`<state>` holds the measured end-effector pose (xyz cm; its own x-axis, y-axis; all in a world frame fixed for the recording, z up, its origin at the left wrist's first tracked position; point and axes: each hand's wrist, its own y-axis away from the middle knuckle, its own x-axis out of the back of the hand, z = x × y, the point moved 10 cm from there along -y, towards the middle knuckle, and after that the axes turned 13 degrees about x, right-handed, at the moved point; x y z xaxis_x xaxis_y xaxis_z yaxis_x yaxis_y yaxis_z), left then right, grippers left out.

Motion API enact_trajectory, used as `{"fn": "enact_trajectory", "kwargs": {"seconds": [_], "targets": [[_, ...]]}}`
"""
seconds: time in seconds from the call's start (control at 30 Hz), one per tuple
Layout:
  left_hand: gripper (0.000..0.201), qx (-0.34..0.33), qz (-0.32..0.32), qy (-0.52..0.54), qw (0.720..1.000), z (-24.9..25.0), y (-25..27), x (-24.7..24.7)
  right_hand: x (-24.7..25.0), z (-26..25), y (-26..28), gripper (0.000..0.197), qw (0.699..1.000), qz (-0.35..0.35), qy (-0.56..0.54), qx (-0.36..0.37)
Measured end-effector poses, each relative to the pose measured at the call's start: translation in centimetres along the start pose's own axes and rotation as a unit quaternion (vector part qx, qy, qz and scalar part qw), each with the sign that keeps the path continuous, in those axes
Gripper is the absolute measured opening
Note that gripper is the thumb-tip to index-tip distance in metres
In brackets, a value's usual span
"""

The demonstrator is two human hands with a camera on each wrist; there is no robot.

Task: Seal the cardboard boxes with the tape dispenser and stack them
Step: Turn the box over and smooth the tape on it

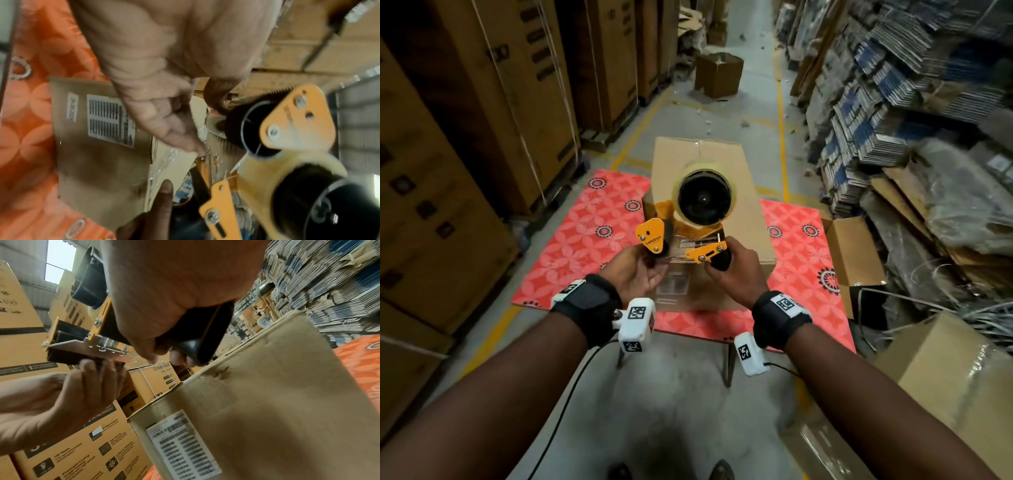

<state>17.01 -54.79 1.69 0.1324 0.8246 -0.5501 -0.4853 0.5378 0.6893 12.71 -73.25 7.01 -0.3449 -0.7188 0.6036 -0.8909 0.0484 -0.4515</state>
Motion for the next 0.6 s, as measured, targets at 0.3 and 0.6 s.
{"fn": "enact_trajectory", "kwargs": {"seconds": [0.3, 0.6], "targets": [[0.034, -0.013, -0.077, 0.093, 0.993, 1.2, 1.4, 2.1, -0.9, -0.5, -1.2, 0.028, 1.000, -0.015, 0.017, 0.017], [0.020, -0.001, 0.015, 0.026, 1.000, 0.9, 1.7, 3.0, -1.0, 0.5, -1.4, 0.031, 0.997, -0.047, 0.044, 0.040]]}}
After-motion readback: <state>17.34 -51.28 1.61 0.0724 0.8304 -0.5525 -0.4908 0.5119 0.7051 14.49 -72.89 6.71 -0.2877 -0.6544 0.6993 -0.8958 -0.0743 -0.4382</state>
